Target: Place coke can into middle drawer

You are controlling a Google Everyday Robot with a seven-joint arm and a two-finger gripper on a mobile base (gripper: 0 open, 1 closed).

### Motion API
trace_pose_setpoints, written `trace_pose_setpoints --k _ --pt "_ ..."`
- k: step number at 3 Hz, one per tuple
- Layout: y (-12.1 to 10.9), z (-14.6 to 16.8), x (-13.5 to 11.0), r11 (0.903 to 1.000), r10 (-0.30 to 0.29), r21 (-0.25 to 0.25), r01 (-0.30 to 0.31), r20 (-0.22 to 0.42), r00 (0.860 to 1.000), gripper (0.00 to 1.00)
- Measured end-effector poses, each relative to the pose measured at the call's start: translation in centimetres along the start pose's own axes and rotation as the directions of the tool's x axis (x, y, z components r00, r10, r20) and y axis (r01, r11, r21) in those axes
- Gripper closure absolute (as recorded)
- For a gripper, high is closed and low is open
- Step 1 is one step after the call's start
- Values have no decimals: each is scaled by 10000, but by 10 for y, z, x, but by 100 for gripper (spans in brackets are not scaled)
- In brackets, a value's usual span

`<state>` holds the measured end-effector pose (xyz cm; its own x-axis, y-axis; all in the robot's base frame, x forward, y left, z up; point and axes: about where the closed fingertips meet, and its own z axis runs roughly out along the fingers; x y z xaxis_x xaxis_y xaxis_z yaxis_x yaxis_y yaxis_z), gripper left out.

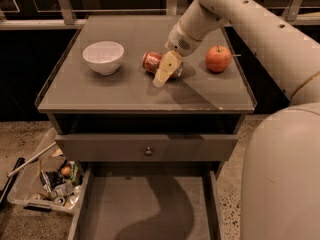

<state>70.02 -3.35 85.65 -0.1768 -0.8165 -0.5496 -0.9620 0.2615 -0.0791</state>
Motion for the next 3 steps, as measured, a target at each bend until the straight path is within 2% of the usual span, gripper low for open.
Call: trace_pose_setpoints --k 1,2,3 --pt "0 0 0 10000 4 -3 -4 -1 10000 0" --pt "0 0 0 10000 4 -3 -4 -1 10000 19" --pt "0 0 0 10000 4 -4 -4 -1 10000 43"
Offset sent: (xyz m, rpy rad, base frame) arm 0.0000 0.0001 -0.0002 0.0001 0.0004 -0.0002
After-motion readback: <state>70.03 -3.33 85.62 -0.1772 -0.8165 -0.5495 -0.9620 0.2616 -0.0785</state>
